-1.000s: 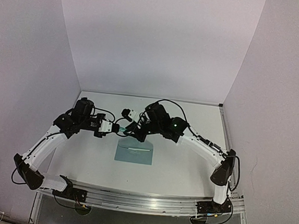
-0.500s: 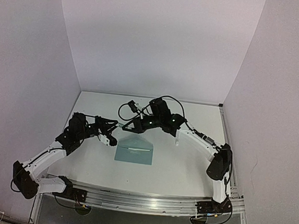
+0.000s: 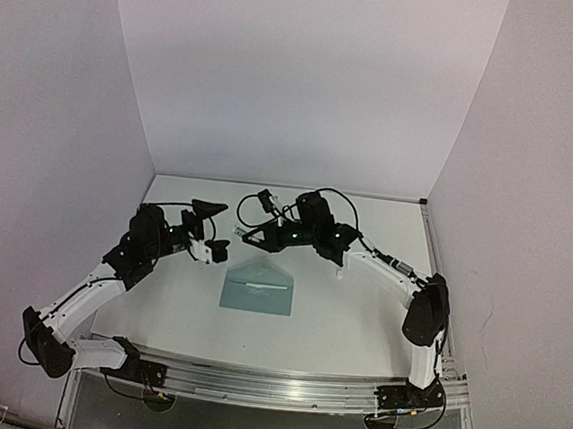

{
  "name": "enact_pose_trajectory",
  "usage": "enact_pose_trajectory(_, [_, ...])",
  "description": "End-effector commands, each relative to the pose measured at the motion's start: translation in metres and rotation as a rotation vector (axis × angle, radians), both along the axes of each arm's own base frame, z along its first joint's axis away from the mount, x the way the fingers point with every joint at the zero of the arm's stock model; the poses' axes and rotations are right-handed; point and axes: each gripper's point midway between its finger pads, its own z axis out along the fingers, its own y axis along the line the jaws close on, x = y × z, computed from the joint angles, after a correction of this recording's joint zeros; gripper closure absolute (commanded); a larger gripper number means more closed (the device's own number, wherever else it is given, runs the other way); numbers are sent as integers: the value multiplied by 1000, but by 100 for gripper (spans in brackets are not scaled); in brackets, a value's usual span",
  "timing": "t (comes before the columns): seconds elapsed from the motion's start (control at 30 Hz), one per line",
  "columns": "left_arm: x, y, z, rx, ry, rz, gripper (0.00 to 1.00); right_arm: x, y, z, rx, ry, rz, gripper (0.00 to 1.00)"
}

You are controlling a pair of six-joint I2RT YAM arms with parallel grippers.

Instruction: Place the letter into the envelope and seal it

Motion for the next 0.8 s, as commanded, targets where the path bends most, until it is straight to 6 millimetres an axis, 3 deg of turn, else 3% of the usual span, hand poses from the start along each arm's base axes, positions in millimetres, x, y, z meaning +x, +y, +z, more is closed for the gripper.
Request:
enact_pose_trajectory(0.0, [-11,9,34,-213,527,38,0,-17,-26,106,284,-343,-23,100])
enact_pose_trajectory(0.07, [-19,7,41,-305,673,-2,1,-23,-37,128,358,-443,-52,100])
enact_pose_trajectory(0.13, [-26,4,50,-377,796,-51,2,-29,-42,135,390,-532,-65,100])
enact_pose_trajectory(0.3, [-25,-8,81,-597,1124,-125,9,-52,-28,151,365,-794,-137,100])
enact_pose_trajectory(0.4, [-18,-11,113,-764,1202,-199,17,-56,-19,161,379,-866,-176,100])
enact_pose_trajectory(0.5, [-21,-12,131,-863,1288,-291,24,-59,-11,168,413,-889,-188,100])
enact_pose_trajectory(0.6, [-31,-15,135,-848,1344,-363,26,-59,-9,174,438,-896,-198,100])
enact_pose_trajectory(0.77, [-47,-16,123,-758,1321,-411,28,-56,-17,184,473,-894,-251,100])
